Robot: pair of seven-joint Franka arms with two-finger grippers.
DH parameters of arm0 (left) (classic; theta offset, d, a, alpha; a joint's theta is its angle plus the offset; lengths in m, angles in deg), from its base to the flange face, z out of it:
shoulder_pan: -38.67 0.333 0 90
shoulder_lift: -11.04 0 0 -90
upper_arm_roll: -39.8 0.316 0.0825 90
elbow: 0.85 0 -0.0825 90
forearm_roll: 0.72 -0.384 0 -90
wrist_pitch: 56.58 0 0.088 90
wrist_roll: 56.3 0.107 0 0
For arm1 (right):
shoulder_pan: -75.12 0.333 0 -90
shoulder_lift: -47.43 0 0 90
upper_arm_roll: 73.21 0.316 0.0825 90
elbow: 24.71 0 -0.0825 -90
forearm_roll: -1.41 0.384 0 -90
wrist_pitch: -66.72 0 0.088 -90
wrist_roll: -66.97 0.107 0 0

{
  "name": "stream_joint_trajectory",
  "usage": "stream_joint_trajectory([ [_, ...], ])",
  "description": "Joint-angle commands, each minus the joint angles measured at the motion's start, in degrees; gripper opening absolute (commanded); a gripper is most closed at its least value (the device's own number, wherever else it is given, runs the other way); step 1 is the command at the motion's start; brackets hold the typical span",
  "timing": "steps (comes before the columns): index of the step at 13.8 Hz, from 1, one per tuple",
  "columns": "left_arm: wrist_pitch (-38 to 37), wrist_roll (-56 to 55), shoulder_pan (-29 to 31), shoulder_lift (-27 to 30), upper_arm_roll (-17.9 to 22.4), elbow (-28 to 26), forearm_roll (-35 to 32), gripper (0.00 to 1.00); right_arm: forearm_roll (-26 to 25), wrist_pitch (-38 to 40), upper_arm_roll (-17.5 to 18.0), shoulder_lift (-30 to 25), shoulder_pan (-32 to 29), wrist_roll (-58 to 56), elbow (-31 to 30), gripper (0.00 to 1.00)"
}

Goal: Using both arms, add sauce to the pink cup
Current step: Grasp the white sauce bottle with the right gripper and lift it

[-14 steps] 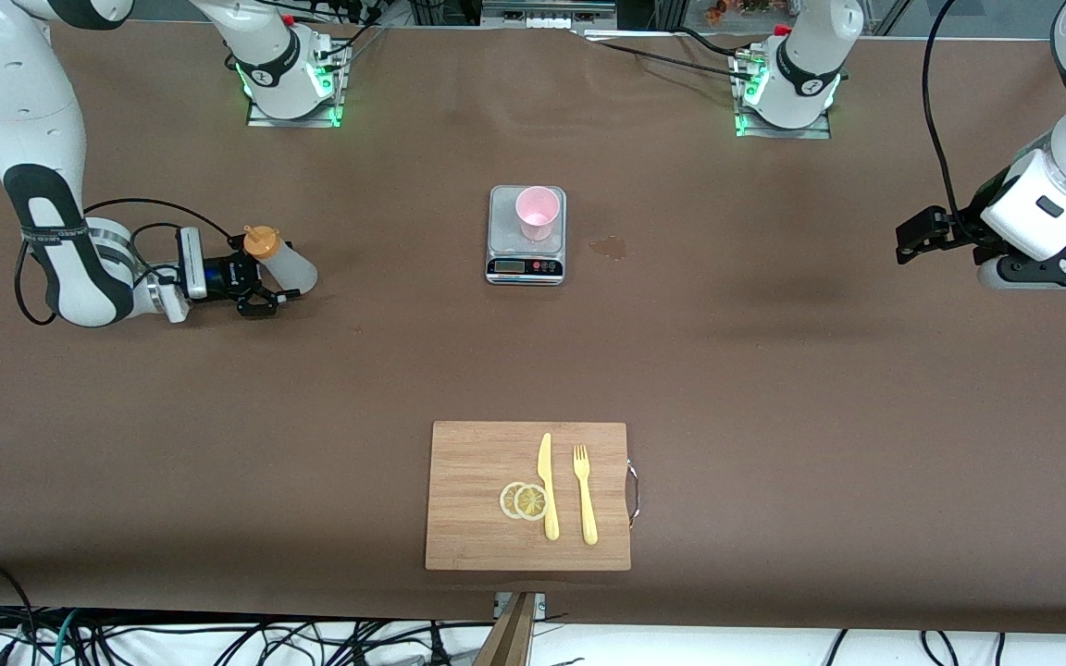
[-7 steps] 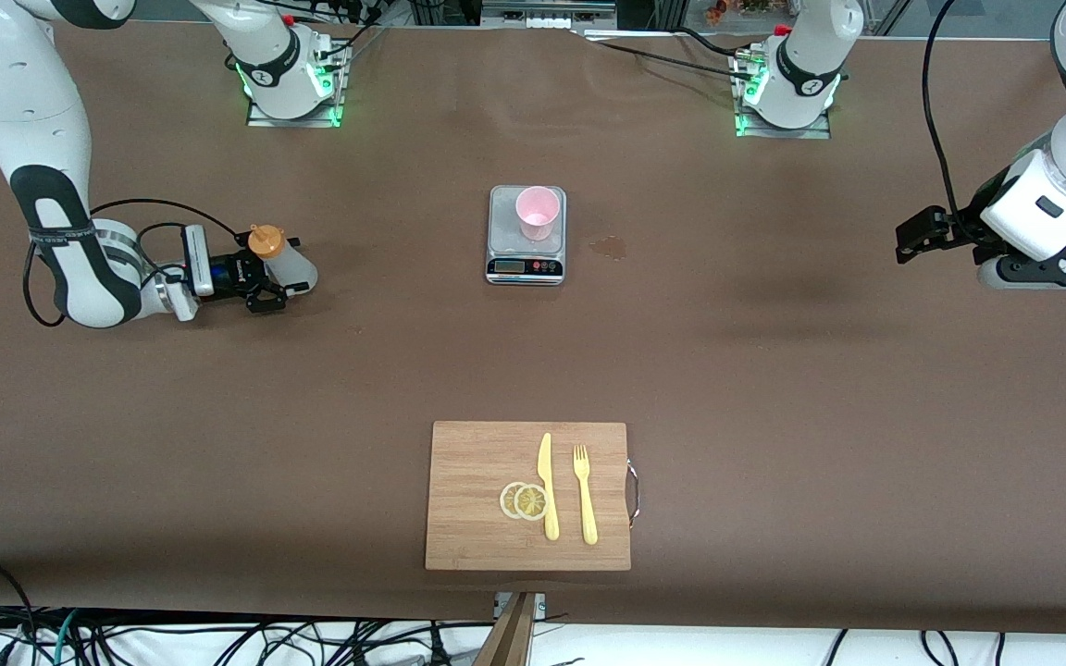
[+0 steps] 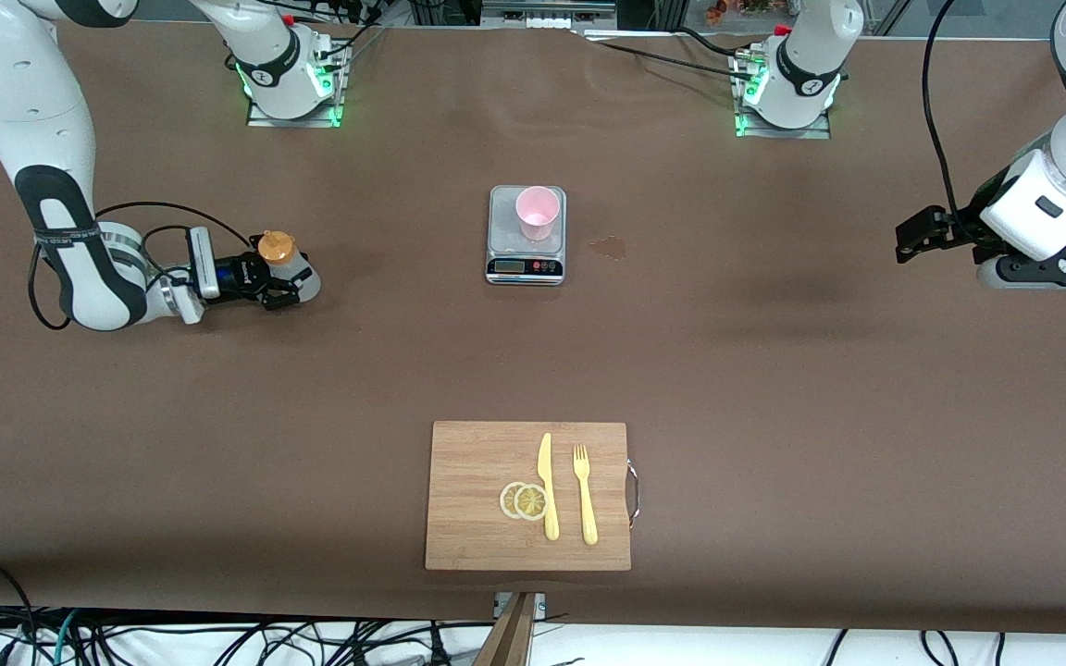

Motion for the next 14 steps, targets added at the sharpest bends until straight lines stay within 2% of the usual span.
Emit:
stream_joint_trajectory([
  [1, -1.4, 0.2, 0.0, -0.9, 0.2, 2.0, 0.7, 1.0, 0.2, -0.7, -0.3, -4.4, 2.8, 1.4, -0.5, 0.0],
  [4, -1.4, 0.2, 0.0, -0.9, 0.2, 2.0, 0.7, 1.0, -0.7, -3.3, -0.4, -8.3, 5.9, 10.2, -0.4, 0.0],
  [9, -1.4, 0.0, 0.0, -0.9, 0.2, 2.0, 0.9, 1.0, -1.4, -9.8, -0.6, -15.3, 14.9, 26.2, 0.0, 0.0],
  [14, -1.4, 0.0, 0.0, -0.9, 0.2, 2.0, 0.8, 1.0, -7.4, -17.2, -0.7, -16.3, 23.5, 43.5, 4.4, 0.0],
])
